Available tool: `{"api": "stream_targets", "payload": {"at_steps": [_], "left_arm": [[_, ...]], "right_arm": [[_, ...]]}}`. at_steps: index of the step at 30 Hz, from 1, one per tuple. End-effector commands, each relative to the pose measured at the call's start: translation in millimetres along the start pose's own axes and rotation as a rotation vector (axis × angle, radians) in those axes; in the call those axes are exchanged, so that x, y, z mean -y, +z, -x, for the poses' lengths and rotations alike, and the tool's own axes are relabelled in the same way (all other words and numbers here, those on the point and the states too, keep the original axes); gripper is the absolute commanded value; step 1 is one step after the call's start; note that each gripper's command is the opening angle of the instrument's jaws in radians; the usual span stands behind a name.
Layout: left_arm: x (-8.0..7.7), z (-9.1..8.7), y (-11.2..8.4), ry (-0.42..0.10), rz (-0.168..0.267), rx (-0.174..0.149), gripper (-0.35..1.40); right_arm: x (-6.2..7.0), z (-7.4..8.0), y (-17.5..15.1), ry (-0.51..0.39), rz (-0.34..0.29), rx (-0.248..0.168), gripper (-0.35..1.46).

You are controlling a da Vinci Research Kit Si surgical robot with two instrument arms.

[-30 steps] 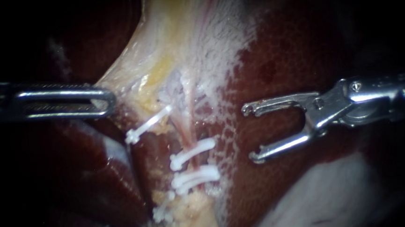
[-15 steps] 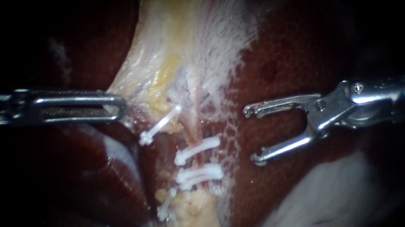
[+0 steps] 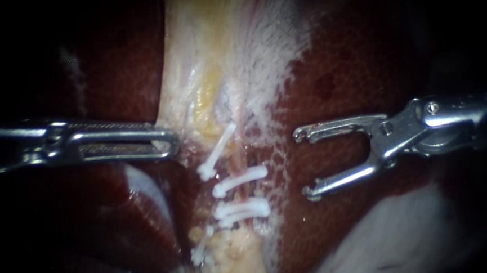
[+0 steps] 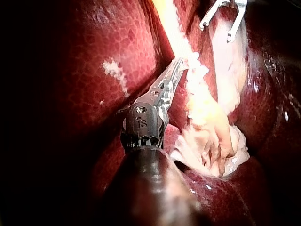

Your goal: Going back third clip right tube

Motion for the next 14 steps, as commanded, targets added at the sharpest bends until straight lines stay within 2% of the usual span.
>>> {"api": "stream_targets", "payload": {"at_steps": [1, 14], "left_arm": [[0.0, 0.0, 0.0, 0.0, 0.001, 0.0, -0.35], [0.0, 0.0, 0.0, 0.0, 0.0, 0.0, -0.35]], "right_arm": [[0.0, 0.0, 0.0, 0.0, 0.0, 0.0, 0.6], [0.1, 0.1, -0.2, 0.0, -0.001, 0.0, 0.6]]}}
